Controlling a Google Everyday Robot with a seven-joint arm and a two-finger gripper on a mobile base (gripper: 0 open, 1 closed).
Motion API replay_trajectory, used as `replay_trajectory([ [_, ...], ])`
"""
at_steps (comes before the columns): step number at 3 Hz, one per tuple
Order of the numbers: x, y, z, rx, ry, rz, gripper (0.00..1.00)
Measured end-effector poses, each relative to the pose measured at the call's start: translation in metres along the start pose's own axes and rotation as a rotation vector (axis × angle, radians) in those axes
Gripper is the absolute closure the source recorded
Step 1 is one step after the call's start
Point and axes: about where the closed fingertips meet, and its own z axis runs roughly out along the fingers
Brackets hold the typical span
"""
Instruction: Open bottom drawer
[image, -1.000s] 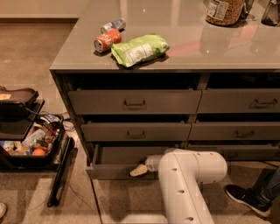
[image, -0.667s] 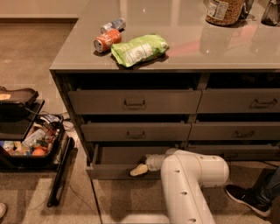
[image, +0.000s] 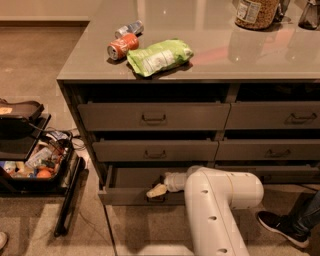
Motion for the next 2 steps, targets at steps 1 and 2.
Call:
replay_trajectory([
  [1, -0.013, -0.008, 0.007, 0.004, -0.012, 0.002, 0.00],
  [2, -0.025, -0.017, 0.013, 0.011, -0.023, 0.013, 0.00],
])
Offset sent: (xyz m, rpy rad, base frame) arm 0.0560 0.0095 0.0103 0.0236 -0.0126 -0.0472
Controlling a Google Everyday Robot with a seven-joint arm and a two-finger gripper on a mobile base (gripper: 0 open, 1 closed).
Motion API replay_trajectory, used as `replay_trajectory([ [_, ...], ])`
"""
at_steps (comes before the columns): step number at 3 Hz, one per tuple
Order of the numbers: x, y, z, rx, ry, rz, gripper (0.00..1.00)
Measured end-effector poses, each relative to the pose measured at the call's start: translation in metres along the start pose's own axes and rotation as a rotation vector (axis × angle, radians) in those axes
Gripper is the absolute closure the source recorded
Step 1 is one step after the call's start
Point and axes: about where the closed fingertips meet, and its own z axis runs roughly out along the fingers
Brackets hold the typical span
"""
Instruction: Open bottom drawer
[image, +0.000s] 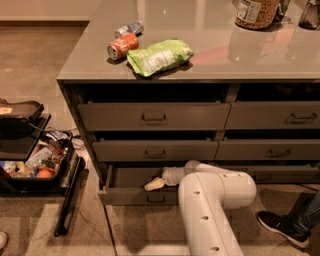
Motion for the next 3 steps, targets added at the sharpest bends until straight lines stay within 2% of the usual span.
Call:
replay_trajectory([
  [1, -0.0016, -0.0008, 0.0001, 0.001, -0.002, -0.001, 0.19],
  [3, -0.0016, -0.0008, 0.0001, 0.001, -0.002, -0.001, 0.64],
])
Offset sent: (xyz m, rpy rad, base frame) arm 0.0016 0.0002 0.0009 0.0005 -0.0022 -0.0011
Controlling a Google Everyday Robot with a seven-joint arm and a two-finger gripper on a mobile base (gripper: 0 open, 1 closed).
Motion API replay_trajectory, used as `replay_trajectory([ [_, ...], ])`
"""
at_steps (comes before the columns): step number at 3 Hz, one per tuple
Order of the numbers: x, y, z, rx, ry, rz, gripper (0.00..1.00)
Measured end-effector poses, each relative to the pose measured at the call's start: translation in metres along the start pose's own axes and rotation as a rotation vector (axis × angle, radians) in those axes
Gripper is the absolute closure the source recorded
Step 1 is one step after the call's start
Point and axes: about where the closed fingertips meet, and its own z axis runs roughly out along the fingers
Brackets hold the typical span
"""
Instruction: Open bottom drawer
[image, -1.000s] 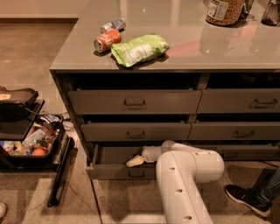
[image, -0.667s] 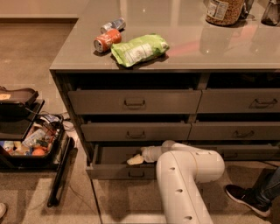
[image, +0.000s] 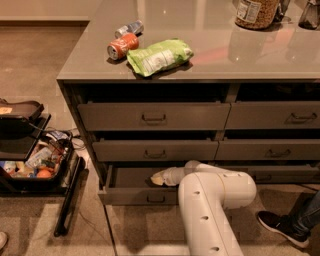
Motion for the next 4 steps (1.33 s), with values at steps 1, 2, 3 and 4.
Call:
replay_trajectory([
  [1, 0.008, -0.003, 0.010, -0.005, 0.015, 0.014, 1.00],
  [2, 0.010, -0.001, 0.011, -0.009, 0.020, 0.012, 1.00],
  [3, 0.027, 0.004, 0.014, -0.022, 0.035, 0.032, 1.00],
  [4, 0.042, 0.010, 0.008, -0.021, 0.033, 0.049, 1.00],
])
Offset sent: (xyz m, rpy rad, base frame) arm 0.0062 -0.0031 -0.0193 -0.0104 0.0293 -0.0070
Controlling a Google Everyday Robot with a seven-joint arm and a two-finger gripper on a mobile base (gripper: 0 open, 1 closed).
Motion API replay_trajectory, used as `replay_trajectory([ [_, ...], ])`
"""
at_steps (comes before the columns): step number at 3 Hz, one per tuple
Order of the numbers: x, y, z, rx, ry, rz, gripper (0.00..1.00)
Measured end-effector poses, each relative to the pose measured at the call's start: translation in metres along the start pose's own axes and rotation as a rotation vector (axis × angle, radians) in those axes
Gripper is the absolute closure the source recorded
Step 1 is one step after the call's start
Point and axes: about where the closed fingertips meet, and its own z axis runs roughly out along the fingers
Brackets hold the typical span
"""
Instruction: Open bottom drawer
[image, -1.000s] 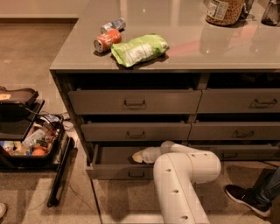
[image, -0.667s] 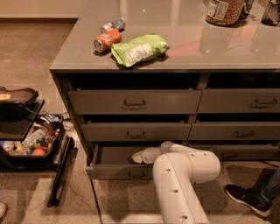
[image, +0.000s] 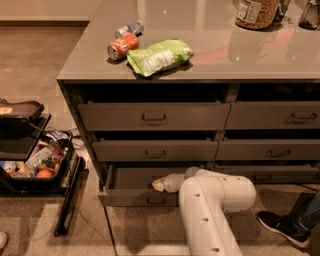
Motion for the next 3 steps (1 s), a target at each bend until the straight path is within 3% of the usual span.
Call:
replay_trajectory([
  [1, 0.0173, 0.0271, -0.0251, 0.015, -0.026, 0.000, 1.00],
  [2, 0.0177, 0.0288, -0.0267, 0.015, -0.028, -0.002, 1.00],
  [3, 0.0177, 0.0288, -0.0266, 0.015, -0.028, -0.002, 0.81],
])
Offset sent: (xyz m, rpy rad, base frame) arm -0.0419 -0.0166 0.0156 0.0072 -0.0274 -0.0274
